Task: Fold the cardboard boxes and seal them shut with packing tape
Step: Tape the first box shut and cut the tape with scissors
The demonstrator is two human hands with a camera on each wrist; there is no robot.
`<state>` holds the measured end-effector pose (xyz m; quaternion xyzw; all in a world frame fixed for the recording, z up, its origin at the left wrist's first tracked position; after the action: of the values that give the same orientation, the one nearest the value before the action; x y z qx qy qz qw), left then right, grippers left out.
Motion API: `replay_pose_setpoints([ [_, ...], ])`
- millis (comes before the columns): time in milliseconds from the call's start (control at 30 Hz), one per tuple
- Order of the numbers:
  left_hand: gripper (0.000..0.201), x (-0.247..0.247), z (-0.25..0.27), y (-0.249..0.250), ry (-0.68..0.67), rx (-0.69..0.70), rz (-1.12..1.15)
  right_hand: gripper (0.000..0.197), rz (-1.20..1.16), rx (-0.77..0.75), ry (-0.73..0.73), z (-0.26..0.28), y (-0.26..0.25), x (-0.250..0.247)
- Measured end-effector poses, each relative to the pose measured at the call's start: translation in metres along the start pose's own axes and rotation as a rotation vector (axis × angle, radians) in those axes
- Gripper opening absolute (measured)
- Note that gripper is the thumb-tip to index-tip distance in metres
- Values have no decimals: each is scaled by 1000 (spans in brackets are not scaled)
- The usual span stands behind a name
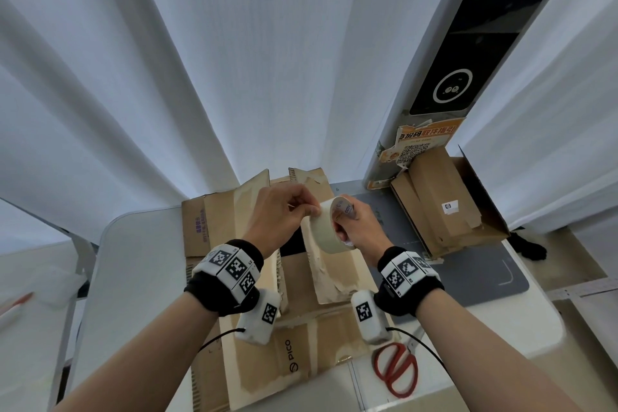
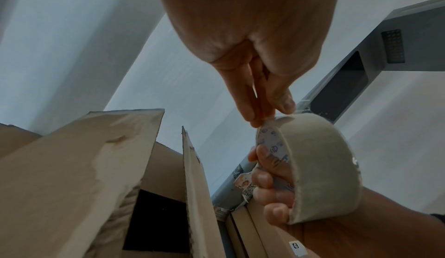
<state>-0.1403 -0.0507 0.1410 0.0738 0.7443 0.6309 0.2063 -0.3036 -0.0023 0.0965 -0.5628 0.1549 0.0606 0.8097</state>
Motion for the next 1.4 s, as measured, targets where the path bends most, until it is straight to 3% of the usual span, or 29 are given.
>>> replay_pose_setpoints([
  [267, 11, 0, 2, 5, -47, 4, 4, 9, 41, -24, -55, -2, 9, -1],
  [400, 15, -4, 6, 7, 38, 2, 27, 8, -56, -34, -59, -2, 4, 4],
  [600, 7, -4, 13, -5, 143, -87, 180, 20, -10, -51, 135, -5, -1, 3],
  [867, 8, -5, 16, -8, 104, -166, 205, 18, 118, -208, 329, 0, -5, -3],
  [1133, 4, -7, 22, -4, 60, -246, 338, 7, 145, -318, 399, 4, -7, -7],
  [1333, 3, -4, 25, 0, 57, -234, 291, 10, 156, -340, 424, 10, -8, -10],
  [1400, 11, -3, 26, 5, 48, -187, 198, 10, 157, -340, 431, 13, -8, -11],
])
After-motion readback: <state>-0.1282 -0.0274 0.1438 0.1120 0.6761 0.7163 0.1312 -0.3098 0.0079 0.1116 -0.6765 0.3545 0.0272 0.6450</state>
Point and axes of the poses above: each hand's wrist, its own z-axis away from the middle knuckle, its own x-axis out of the palm, y = z × x, the point moved 4 cm from there along -z, towards the middle knuckle, and after that the axes turned 12 degrees about z, right-handed, at the moved point
